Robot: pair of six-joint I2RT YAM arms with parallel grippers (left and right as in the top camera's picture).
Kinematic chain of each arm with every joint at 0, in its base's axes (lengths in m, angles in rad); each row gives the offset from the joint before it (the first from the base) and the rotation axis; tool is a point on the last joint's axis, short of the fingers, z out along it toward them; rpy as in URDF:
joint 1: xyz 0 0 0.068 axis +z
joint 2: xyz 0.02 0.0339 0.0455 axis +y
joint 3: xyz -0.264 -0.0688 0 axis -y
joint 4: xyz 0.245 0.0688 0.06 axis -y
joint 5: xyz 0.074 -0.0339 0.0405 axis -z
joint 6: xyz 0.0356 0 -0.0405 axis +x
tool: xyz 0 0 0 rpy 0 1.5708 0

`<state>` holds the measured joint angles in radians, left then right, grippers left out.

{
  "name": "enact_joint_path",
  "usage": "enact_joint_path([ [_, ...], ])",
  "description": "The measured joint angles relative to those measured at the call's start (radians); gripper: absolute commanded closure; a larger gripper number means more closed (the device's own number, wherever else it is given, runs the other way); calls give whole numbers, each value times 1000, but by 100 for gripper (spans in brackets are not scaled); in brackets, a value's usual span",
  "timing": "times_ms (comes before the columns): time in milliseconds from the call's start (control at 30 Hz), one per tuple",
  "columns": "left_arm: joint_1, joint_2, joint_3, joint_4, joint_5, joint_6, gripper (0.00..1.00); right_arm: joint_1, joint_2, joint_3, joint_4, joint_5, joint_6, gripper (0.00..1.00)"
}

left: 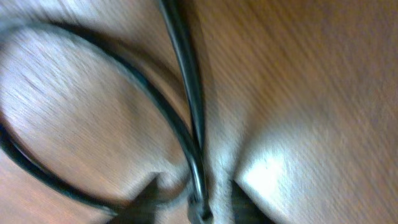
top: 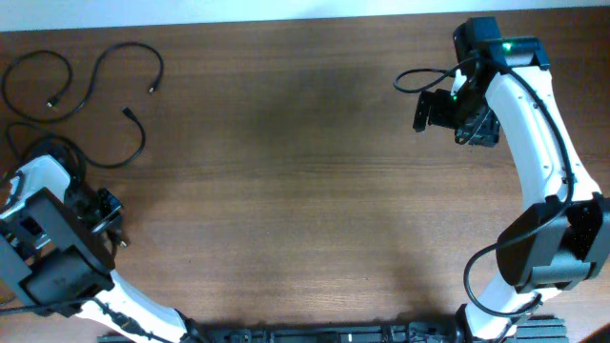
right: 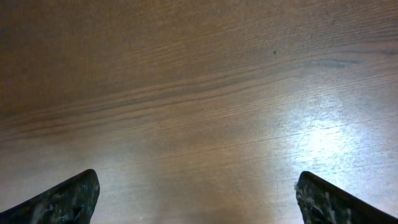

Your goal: Untangle cables

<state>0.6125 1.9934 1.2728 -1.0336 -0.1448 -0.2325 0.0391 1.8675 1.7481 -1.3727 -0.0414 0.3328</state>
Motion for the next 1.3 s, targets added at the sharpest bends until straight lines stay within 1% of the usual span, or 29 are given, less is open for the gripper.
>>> enact_joint_path([
  [33,2,-4,-1,-6,21,0,1,0,0,0,1,0,0,2],
  [67,2,-6,-2,-5,97,0,1,0,0,0,0,0,0,1],
  [133,1,0,-6,-4,188,5,1,0,0,0,0,0,0,2],
  [233,-2,18,21,-72,224,13,1,0,0,0,0,0,0,2],
  [333,-5,23,93,-134,267,27,1,0,0,0,0,0,0,2],
  [367,-5,-5,132,-137,275,30,1,0,0,0,1,0,0,2],
  [433,-5,-58,149,-143,280,31,1,0,0,0,0,0,0,1],
  [500,-5,-198,162,-136,286,31,1,0,0,0,0,0,0,1],
  [533,-5,-319,181,-126,291,31,1,0,0,0,0,0,0,2],
  [567,-5,-383,187,-113,304,31,1,0,0,0,1,0,0,2],
  [633,-22,-494,188,-87,399,91,1,0,0,0,0,0,0,2],
  [667,-50,-542,188,-76,474,150,1,0,0,0,0,0,-1,2],
  [700,-124,-600,188,-73,580,241,1,0,0,0,0,0,0,2],
  [733,-187,-625,188,-73,632,297,1,0,0,0,0,0,0,2],
  [833,-385,-648,188,-65,690,413,1,0,0,0,0,0,0,2],
  [900,-482,-672,187,-34,687,451,1,0,0,0,0,0,0,2],
  [967,-528,-742,185,2,671,460,1,0,0,0,0,0,0,1],
  [1033,-532,-850,184,51,655,460,1,0,0,0,0,0,0,2],
  [1067,-532,-935,185,64,642,460,1,0,0,0,6,0,0,1],
  [1133,-533,-1069,190,66,600,460,1,0,0,0,41,-5,0,2],
  [1200,-533,-1133,192,51,543,460,1,0,0,0,77,-47,0,2],
  [1300,-533,-1158,192,5,482,460,1,0,0,0,34,-130,0,2],
])
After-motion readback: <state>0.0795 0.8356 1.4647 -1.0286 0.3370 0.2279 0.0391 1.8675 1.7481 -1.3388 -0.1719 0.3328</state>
